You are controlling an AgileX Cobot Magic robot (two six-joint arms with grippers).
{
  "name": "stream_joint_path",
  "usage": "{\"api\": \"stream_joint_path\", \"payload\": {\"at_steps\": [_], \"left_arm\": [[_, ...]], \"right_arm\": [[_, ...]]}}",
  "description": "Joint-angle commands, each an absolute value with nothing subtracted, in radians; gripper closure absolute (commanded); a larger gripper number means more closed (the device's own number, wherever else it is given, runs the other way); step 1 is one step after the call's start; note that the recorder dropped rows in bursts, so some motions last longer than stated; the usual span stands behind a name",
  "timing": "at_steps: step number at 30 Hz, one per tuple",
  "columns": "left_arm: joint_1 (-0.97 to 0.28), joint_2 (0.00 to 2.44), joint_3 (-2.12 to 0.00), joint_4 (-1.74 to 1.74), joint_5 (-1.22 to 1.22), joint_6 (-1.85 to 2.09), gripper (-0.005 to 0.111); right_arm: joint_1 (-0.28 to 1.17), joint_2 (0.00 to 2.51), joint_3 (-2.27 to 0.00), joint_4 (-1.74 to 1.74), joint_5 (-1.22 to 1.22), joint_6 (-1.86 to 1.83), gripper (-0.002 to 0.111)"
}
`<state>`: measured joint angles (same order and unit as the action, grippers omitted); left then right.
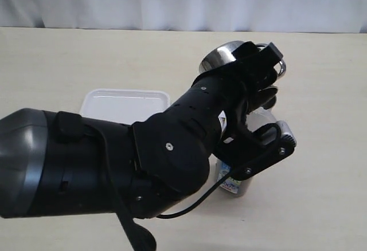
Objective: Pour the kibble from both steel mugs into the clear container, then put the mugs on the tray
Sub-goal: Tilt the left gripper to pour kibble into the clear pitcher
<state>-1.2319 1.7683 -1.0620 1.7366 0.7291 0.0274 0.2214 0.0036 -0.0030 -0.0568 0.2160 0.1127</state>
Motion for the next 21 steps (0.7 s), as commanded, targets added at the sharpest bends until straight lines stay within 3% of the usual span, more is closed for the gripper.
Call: {"api": "stream_joint_path", "payload": {"at_steps": [1,21], "left_arm": [[-1.264,1.765,-1.072,1.744,0.761,0.068,0.107],[-1.268,1.768,-1.130,1.744,0.792,0.152,0.107]], "right_arm": [[0.225,0.000,0.000,-0.063,0.214,0.105,0.104],[0.225,0.000,0.000,-0.063,0.214,0.105,0.104]]}}
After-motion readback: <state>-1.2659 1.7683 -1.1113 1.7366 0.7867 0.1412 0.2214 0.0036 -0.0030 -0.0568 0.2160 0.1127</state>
